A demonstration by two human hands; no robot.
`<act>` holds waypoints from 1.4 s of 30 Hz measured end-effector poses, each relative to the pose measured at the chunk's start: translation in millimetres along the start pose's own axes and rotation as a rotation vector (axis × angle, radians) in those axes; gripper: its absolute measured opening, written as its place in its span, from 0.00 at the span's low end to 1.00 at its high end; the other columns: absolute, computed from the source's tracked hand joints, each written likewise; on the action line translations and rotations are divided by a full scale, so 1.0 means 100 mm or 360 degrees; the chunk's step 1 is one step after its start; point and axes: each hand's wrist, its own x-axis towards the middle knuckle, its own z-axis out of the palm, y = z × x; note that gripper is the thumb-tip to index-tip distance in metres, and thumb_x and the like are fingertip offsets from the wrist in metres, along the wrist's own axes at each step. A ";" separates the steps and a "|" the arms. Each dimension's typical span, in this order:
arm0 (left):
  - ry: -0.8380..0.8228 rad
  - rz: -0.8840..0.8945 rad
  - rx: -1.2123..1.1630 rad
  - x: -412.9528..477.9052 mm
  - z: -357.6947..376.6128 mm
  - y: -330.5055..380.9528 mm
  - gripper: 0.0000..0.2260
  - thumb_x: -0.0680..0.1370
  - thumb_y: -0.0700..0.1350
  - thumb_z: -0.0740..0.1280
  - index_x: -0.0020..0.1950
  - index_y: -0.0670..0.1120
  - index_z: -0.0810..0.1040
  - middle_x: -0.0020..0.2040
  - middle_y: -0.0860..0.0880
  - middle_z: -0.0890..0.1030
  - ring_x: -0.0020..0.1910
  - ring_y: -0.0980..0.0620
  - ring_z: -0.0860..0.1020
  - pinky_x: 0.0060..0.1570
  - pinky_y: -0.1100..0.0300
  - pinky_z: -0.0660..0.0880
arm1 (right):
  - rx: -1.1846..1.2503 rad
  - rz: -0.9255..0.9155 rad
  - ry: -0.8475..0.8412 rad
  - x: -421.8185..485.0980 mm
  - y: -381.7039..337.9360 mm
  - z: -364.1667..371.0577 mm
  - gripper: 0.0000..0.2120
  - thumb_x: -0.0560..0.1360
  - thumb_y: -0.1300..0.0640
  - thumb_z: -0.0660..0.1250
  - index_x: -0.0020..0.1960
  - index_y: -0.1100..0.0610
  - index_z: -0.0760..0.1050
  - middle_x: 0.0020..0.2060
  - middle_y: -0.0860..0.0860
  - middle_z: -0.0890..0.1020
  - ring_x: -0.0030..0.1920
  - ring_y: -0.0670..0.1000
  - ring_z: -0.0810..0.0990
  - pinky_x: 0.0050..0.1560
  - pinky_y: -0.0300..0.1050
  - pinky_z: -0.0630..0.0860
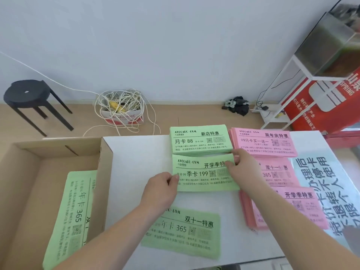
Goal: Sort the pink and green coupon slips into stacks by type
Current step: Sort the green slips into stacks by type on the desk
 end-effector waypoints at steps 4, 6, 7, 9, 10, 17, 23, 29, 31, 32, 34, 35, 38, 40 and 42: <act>-0.0011 -0.0016 0.0236 0.06 -0.03 -0.03 0.19 0.82 0.63 0.60 0.47 0.46 0.74 0.36 0.52 0.80 0.35 0.50 0.79 0.43 0.54 0.78 | -0.0277 -0.0052 -0.0052 0.09 0.08 0.01 0.22 0.76 0.55 0.71 0.68 0.51 0.68 0.55 0.54 0.80 0.52 0.58 0.80 0.54 0.55 0.79; -0.0034 0.0027 0.0358 0.01 -0.08 -0.06 0.20 0.78 0.67 0.62 0.57 0.51 0.72 0.41 0.53 0.81 0.40 0.52 0.81 0.46 0.54 0.79 | -0.0448 -0.0091 -0.0081 0.06 0.13 -0.02 0.31 0.74 0.50 0.74 0.73 0.51 0.67 0.63 0.55 0.76 0.61 0.59 0.76 0.59 0.55 0.76; -0.0041 0.0074 0.0411 -0.02 -0.10 -0.08 0.23 0.76 0.68 0.64 0.60 0.52 0.71 0.46 0.54 0.80 0.44 0.52 0.81 0.48 0.53 0.79 | -0.0499 -0.0113 -0.0124 0.02 0.13 -0.04 0.35 0.72 0.46 0.76 0.75 0.49 0.66 0.65 0.54 0.74 0.64 0.58 0.75 0.61 0.54 0.75; -0.0074 0.0204 0.0467 -0.07 -0.09 -0.10 0.31 0.75 0.65 0.69 0.72 0.53 0.66 0.60 0.55 0.75 0.58 0.52 0.77 0.58 0.54 0.76 | -0.0649 -0.0156 -0.0239 -0.08 0.16 -0.03 0.43 0.68 0.41 0.78 0.77 0.47 0.62 0.68 0.52 0.72 0.67 0.57 0.72 0.62 0.53 0.74; -0.0086 0.0259 0.0476 -0.08 -0.06 -0.08 0.37 0.75 0.63 0.70 0.78 0.54 0.60 0.66 0.54 0.71 0.64 0.51 0.73 0.63 0.55 0.73 | -0.0737 -0.0163 -0.0287 -0.11 0.18 -0.01 0.46 0.67 0.39 0.78 0.78 0.47 0.60 0.68 0.51 0.71 0.68 0.56 0.70 0.62 0.53 0.73; -0.0080 0.0366 0.0674 0.00 0.14 0.09 0.37 0.77 0.56 0.69 0.81 0.52 0.54 0.71 0.52 0.69 0.68 0.50 0.68 0.64 0.54 0.72 | -0.0830 -0.0134 -0.0310 -0.13 0.30 0.12 0.49 0.65 0.41 0.80 0.78 0.46 0.57 0.69 0.51 0.70 0.69 0.56 0.67 0.65 0.52 0.73; -0.0067 0.0356 0.0797 0.03 0.24 0.15 0.24 0.79 0.50 0.66 0.74 0.52 0.64 0.58 0.52 0.75 0.56 0.50 0.72 0.53 0.53 0.75 | -0.0846 -0.0216 -0.0250 -0.06 0.32 0.15 0.37 0.70 0.45 0.77 0.74 0.49 0.65 0.66 0.52 0.73 0.69 0.56 0.68 0.63 0.53 0.74; -0.0058 0.0449 0.0576 -0.10 0.11 0.02 0.25 0.80 0.50 0.67 0.76 0.51 0.66 0.69 0.53 0.73 0.64 0.50 0.72 0.63 0.53 0.73 | -0.0933 -0.0374 -0.0156 -0.25 0.24 0.07 0.35 0.74 0.50 0.74 0.75 0.48 0.60 0.72 0.51 0.66 0.71 0.56 0.66 0.64 0.53 0.73; 0.0025 0.0416 0.0507 -0.26 -0.02 -0.13 0.23 0.81 0.47 0.67 0.76 0.48 0.69 0.70 0.52 0.73 0.65 0.51 0.74 0.65 0.54 0.72 | -0.0875 -0.0522 -0.0187 -0.44 0.14 0.06 0.31 0.77 0.49 0.71 0.76 0.48 0.62 0.73 0.48 0.66 0.72 0.53 0.65 0.67 0.53 0.71; 0.0069 0.0336 0.0464 -0.35 -0.09 -0.22 0.22 0.81 0.46 0.67 0.75 0.48 0.70 0.69 0.52 0.74 0.64 0.51 0.75 0.64 0.54 0.72 | -0.0821 -0.0562 -0.0256 -0.57 0.08 0.09 0.29 0.78 0.48 0.70 0.76 0.47 0.64 0.72 0.45 0.67 0.73 0.50 0.66 0.67 0.53 0.71; 0.0116 0.0097 0.0306 -0.55 -0.20 -0.40 0.20 0.81 0.42 0.65 0.73 0.48 0.72 0.68 0.52 0.74 0.62 0.52 0.76 0.63 0.54 0.74 | -0.0763 -0.0602 -0.0457 -0.85 0.00 0.20 0.30 0.77 0.44 0.71 0.76 0.45 0.65 0.73 0.43 0.67 0.73 0.49 0.66 0.68 0.50 0.69; 0.0121 -0.0029 0.0219 -0.65 -0.23 -0.48 0.20 0.81 0.41 0.64 0.73 0.48 0.72 0.68 0.52 0.74 0.61 0.52 0.76 0.63 0.53 0.75 | -0.0785 -0.0615 -0.0554 -0.97 0.00 0.30 0.33 0.74 0.41 0.73 0.76 0.45 0.65 0.74 0.44 0.65 0.74 0.49 0.64 0.69 0.49 0.68; 0.0126 -0.0258 -0.0036 -0.90 -0.24 -0.62 0.19 0.80 0.38 0.63 0.71 0.49 0.74 0.66 0.53 0.76 0.61 0.53 0.76 0.63 0.54 0.75 | -0.0917 -0.0585 -0.0727 -1.26 0.09 0.64 0.42 0.68 0.37 0.76 0.76 0.43 0.63 0.79 0.48 0.56 0.79 0.51 0.53 0.75 0.51 0.64; 0.0133 -0.0353 -0.0284 -1.00 -0.19 -0.63 0.17 0.80 0.37 0.63 0.65 0.53 0.76 0.61 0.56 0.79 0.58 0.56 0.78 0.54 0.63 0.75 | -0.0930 -0.0574 -0.0706 -1.34 0.16 0.77 0.43 0.68 0.38 0.77 0.77 0.43 0.61 0.81 0.49 0.51 0.81 0.53 0.48 0.78 0.53 0.60; 0.0137 -0.0428 -0.0502 -1.03 -0.16 -0.63 0.15 0.79 0.36 0.67 0.60 0.55 0.75 0.56 0.57 0.80 0.55 0.60 0.78 0.47 0.69 0.72 | -0.0900 -0.0562 -0.0655 -1.36 0.20 0.81 0.43 0.69 0.39 0.76 0.78 0.41 0.59 0.82 0.48 0.49 0.81 0.52 0.46 0.79 0.53 0.57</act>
